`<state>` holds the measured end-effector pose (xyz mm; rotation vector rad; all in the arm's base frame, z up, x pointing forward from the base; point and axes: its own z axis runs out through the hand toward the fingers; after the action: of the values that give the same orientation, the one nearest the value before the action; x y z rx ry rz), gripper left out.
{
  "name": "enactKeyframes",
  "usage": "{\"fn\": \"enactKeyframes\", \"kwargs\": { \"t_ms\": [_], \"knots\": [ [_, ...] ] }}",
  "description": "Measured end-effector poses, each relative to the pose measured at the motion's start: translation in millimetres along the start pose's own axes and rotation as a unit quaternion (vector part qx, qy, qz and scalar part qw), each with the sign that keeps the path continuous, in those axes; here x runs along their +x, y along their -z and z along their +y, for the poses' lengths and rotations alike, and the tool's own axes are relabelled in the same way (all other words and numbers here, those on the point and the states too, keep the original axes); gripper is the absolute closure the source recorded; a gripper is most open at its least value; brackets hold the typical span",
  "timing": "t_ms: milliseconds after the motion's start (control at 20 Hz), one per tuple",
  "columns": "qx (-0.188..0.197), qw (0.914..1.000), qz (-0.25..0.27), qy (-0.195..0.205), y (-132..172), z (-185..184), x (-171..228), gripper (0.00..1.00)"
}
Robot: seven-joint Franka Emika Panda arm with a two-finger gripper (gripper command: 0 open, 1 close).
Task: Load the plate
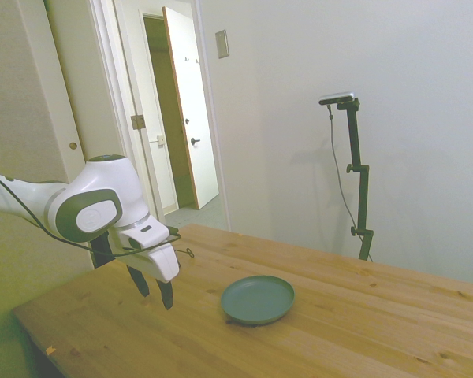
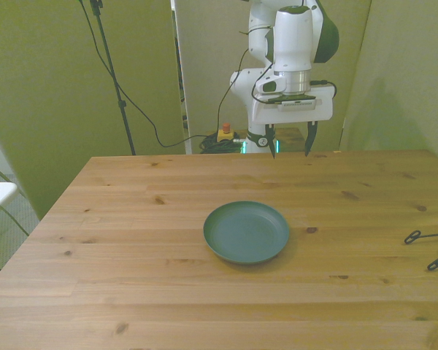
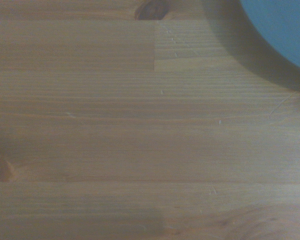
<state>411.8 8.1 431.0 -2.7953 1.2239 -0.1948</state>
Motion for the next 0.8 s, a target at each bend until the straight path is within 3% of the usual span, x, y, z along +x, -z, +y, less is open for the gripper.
{"fn": "enactKeyframes", "kwargs": {
  "t_ms": [300,800],
  "knots": [
    [-0.005,0.9999,0.009,-0.005,6.3,-7.0,3.2,0.0],
    [-0.073,0.9902,0.109,-0.046,-22.1,-65.9,46.5,0.0]
  ]
}}
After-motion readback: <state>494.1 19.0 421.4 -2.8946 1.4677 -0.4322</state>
